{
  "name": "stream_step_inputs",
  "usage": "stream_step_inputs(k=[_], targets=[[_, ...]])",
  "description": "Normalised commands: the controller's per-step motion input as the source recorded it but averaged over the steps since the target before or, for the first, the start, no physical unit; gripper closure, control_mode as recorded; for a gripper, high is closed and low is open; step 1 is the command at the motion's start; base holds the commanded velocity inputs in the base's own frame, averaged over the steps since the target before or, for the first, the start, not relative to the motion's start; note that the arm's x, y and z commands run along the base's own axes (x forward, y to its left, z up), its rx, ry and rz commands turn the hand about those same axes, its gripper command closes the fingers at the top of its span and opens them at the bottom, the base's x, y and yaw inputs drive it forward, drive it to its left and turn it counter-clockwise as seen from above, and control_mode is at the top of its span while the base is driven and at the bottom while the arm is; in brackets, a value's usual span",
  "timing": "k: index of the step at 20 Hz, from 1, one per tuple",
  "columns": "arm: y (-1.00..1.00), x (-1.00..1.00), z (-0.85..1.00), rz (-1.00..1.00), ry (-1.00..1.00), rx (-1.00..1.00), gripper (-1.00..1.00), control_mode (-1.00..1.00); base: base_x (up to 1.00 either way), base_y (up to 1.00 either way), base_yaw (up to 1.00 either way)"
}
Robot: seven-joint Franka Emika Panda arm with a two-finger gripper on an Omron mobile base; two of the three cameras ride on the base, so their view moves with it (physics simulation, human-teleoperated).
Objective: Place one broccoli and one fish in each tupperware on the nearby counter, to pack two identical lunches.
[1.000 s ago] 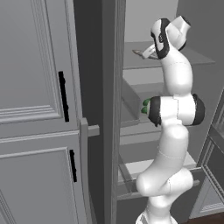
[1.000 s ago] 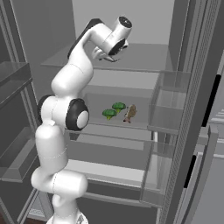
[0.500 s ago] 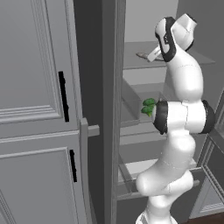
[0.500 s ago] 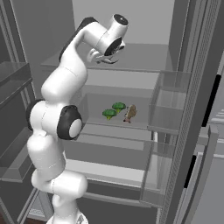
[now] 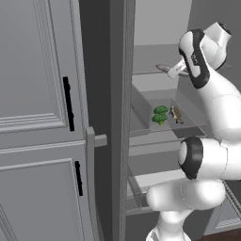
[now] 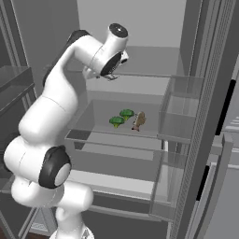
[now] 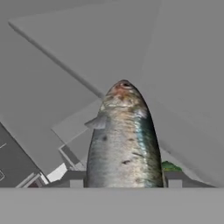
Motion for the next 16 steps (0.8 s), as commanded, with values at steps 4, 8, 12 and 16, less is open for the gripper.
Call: stream_step_inputs(k=[4,8,12,16], targets=[[0.01,-1.0,0.0,-0.18,0.04,-0.03,1.0,-1.0,0.0,0.0,0.0],[0.04,-1.0,-0.18,-0.19,0.0,-0.03,1.0,-1.0,0.0,0.0,0.0],[0.12,-1.0,-0.69,-0.15,0.06,-0.06,1.0,-1.0,0.0,0.0,0.0],[0.08,-0.91,-0.82,-0.09,0.12,-0.05,1.0,-1.0,0.0,0.0,0.0]])
